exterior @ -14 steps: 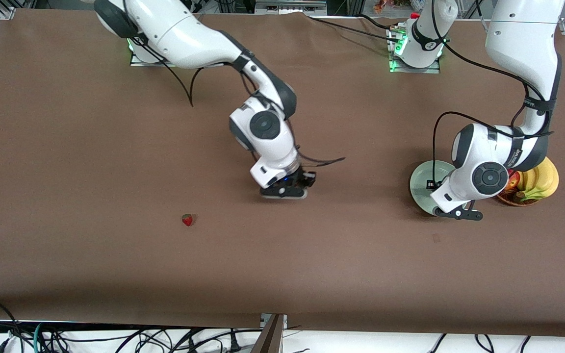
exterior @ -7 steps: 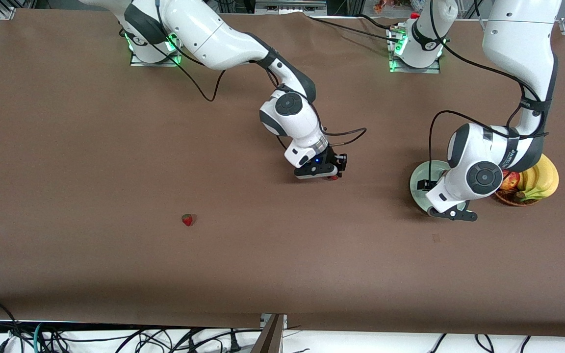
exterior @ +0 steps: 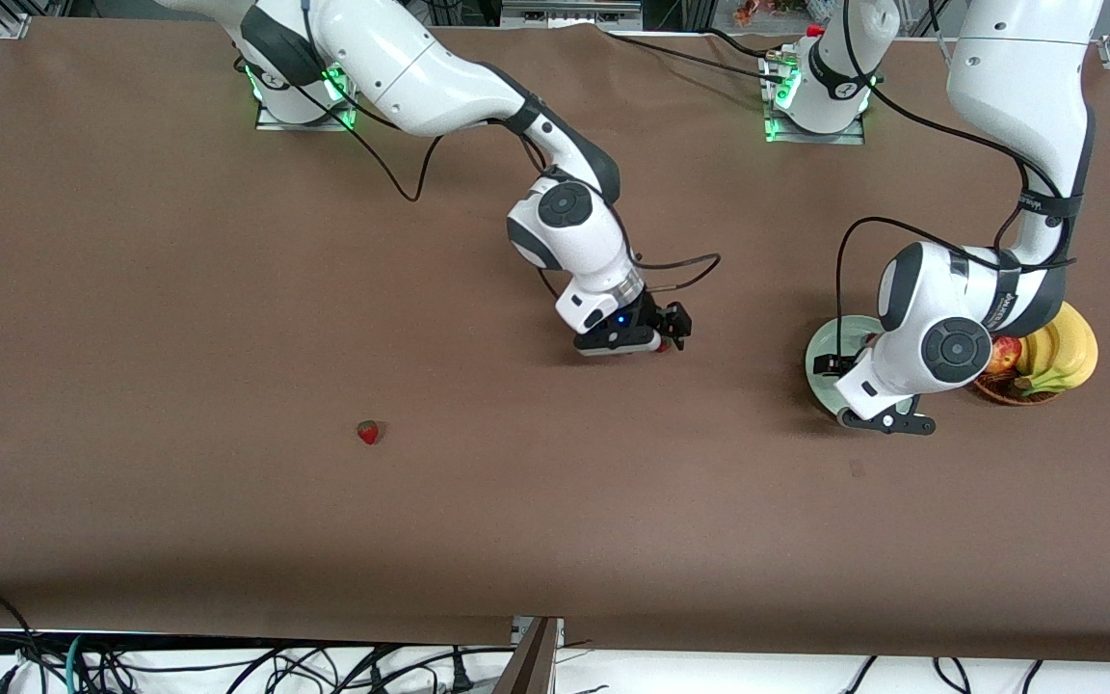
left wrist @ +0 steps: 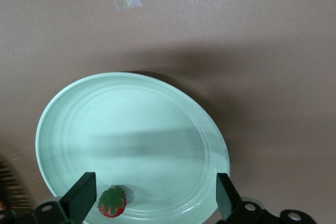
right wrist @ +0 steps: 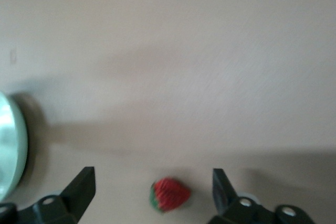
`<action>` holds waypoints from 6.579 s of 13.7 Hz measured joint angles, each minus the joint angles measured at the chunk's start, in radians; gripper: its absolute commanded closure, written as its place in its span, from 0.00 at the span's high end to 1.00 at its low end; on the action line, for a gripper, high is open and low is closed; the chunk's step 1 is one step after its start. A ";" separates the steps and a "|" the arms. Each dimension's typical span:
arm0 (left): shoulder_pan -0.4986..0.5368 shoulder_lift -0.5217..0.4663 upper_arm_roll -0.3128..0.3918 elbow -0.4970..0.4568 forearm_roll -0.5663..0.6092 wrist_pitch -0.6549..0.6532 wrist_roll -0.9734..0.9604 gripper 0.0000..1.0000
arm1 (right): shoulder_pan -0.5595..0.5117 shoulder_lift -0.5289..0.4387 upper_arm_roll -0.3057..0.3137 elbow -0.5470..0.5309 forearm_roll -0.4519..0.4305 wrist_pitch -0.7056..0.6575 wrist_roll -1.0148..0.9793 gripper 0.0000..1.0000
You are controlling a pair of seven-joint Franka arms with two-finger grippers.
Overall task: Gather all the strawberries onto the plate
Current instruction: 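Drop the strawberry on the plate while the right gripper sets another down, then grasp the second strawberry with the left gripper while the right gripper grasps the third, then drop the strawberry on the plate while the right gripper carries the third, then set the third strawberry down with the right gripper while the left gripper approaches, then grasp the third strawberry with the left gripper while the right arm retracts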
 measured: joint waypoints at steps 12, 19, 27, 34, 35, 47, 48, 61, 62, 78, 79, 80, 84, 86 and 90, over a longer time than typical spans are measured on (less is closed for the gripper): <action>-0.223 0.093 -0.186 0.097 -0.096 0.062 -0.601 1.00 | -0.460 -0.112 0.052 0.058 0.011 -0.558 -0.521 1.00; -0.268 0.182 -0.183 0.095 -0.096 0.157 -0.665 0.89 | -0.502 -0.103 -0.055 -0.031 0.008 -0.560 -0.719 1.00; -0.297 0.177 -0.183 0.092 -0.096 0.157 -0.705 0.30 | -0.512 -0.093 -0.079 -0.123 0.002 -0.560 -0.813 1.00; -0.258 0.130 -0.156 0.106 -0.076 0.077 -0.667 0.30 | -0.511 -0.098 -0.078 -0.139 0.002 -0.561 -0.819 0.21; -0.229 0.102 -0.153 0.110 -0.064 0.036 -0.616 0.31 | -0.511 -0.100 -0.078 -0.139 0.002 -0.561 -0.819 0.11; 0.190 0.008 -0.145 0.058 -0.054 -0.130 0.111 0.42 | -0.381 -0.105 0.074 -0.087 0.005 -0.463 -0.445 0.00; 0.224 0.019 -0.147 0.053 -0.055 -0.127 0.169 0.43 | -0.316 -0.105 0.076 -0.082 0.005 -0.412 -0.356 0.00; 0.288 0.056 -0.204 0.065 -0.076 -0.090 0.261 1.00 | 0.046 0.076 0.071 -0.037 0.005 0.247 0.036 1.00; 0.287 0.053 -0.207 0.066 -0.078 -0.090 0.261 1.00 | 0.046 0.077 0.068 -0.031 0.005 0.247 0.036 1.00; 0.100 0.054 -0.357 0.139 -0.110 -0.006 -0.238 1.00 | -0.445 -0.155 0.042 0.149 0.003 -0.807 -0.695 1.00; 0.076 0.060 -0.356 0.137 -0.108 0.024 -0.307 1.00 | -0.480 -0.165 0.041 0.150 0.002 -0.840 -0.719 1.00; 0.058 0.069 -0.354 0.133 -0.089 0.063 -0.384 1.00 | -0.511 -0.182 0.038 0.151 0.001 -0.875 -0.726 1.00; 0.034 0.099 -0.353 0.128 0.060 0.154 -0.667 1.00 | -0.638 -0.288 0.029 0.151 -0.024 -1.013 -0.824 1.00; 0.030 0.105 -0.351 0.122 0.080 0.163 -0.748 1.00 | -0.666 -0.353 0.001 0.141 -0.040 -1.057 -0.891 1.00; 0.029 0.113 -0.348 0.075 0.143 0.230 -0.881 1.00 | -0.717 -0.532 -0.018 0.006 -0.047 -1.081 -0.934 1.00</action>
